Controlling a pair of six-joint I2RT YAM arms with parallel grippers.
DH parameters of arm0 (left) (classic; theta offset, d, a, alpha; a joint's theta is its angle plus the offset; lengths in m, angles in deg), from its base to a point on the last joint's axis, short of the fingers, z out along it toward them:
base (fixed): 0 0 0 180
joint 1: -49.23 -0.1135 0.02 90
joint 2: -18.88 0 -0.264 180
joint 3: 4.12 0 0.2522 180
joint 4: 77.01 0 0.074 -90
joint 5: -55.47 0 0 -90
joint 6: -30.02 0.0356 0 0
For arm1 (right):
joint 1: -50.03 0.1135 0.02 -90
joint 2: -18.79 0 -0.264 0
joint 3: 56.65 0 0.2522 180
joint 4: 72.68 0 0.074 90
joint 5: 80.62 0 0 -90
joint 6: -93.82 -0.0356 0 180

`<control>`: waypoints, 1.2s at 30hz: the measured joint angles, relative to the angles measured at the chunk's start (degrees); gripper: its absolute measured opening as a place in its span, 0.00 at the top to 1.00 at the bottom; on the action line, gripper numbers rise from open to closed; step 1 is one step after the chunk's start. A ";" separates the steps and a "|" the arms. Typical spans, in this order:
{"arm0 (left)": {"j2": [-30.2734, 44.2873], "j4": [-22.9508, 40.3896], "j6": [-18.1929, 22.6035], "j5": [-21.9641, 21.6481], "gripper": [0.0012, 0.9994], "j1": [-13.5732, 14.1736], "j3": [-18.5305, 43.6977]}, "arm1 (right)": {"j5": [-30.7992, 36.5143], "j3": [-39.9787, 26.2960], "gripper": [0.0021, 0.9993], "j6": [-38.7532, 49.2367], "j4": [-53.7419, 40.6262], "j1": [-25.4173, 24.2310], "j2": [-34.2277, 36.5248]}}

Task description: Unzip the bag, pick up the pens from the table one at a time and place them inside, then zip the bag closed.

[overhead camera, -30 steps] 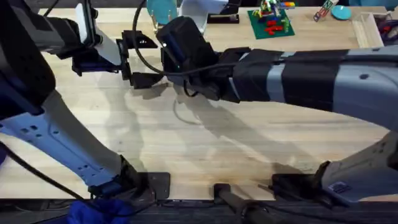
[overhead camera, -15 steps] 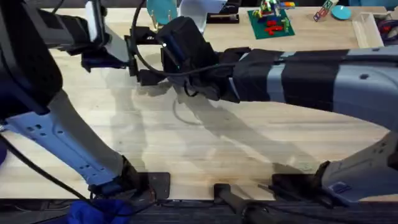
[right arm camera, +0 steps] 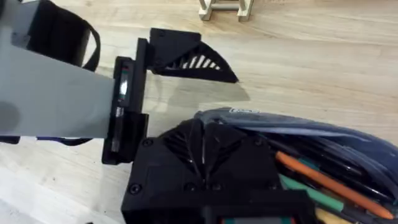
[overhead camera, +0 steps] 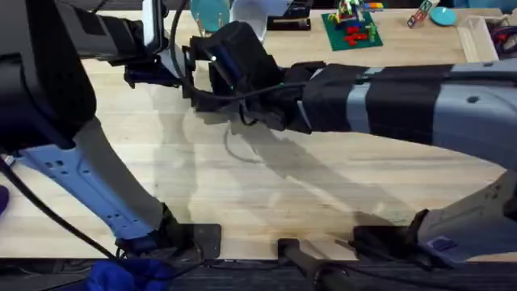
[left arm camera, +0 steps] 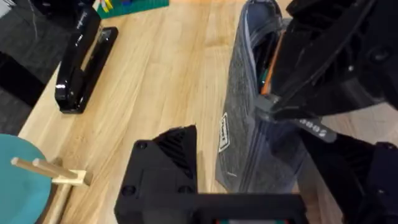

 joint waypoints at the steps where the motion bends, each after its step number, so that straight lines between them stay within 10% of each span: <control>1: 0.00 0.01 -0.24 -0.23 0.01 0.04 0.00 | 0.00 0.00 0.97 0.00 0.00 0.00 0.00; 17: 0.00 0.04 -1.09 -0.84 0.13 0.04 0.00 | 0.01 0.00 0.97 0.00 0.00 0.00 0.00; 30: 0.00 0.50 -1.78 -0.55 0.91 0.04 -0.02 | 0.00 0.00 0.97 0.00 -0.22 0.00 0.00; 36: 0.00 0.48 -1.88 -0.46 0.96 0.04 -0.02 | 0.02 0.00 0.97 0.07 -0.24 0.00 0.00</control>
